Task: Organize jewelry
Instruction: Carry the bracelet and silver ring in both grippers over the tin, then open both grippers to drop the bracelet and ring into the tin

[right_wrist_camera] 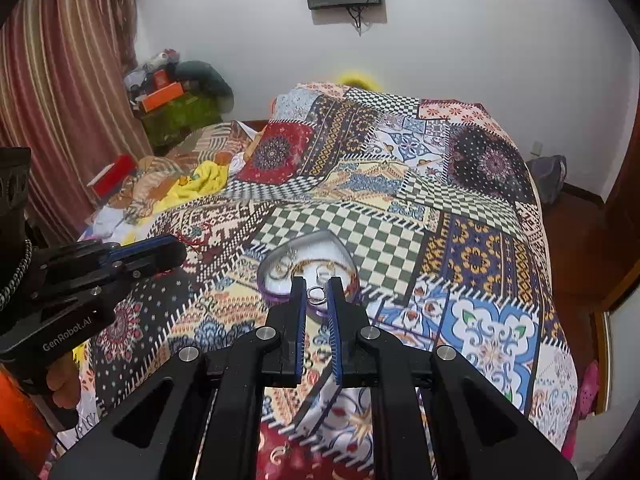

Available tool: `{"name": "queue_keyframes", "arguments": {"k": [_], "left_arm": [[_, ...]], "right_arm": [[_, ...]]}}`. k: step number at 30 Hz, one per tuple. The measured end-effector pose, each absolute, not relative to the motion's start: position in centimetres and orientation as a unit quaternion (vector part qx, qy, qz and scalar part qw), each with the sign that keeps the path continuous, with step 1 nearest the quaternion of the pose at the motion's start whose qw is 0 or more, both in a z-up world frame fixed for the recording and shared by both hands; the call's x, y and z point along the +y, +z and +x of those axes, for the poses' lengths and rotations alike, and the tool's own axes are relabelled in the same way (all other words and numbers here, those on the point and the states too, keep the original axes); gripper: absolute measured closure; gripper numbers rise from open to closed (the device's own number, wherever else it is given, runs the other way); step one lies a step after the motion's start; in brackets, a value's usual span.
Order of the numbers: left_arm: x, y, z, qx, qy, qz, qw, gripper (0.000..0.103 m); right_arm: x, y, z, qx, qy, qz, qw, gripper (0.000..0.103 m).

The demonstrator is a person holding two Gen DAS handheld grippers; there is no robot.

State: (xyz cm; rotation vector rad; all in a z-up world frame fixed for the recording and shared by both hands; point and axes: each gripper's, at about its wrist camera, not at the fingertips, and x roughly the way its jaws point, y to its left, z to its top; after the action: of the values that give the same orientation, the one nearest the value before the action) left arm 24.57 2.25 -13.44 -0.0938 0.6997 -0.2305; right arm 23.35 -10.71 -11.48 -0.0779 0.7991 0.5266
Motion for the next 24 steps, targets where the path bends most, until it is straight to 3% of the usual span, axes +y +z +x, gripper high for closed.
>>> {"name": "queue_keyframes", "arguments": {"k": [24], "left_arm": [[1.5, -18.8, 32.2, 0.411, -0.136, -0.052, 0.900, 0.097]], "right_arm": [[-7.8, -16.1, 29.9, 0.430, 0.280, -0.051, 0.857, 0.094]]}}
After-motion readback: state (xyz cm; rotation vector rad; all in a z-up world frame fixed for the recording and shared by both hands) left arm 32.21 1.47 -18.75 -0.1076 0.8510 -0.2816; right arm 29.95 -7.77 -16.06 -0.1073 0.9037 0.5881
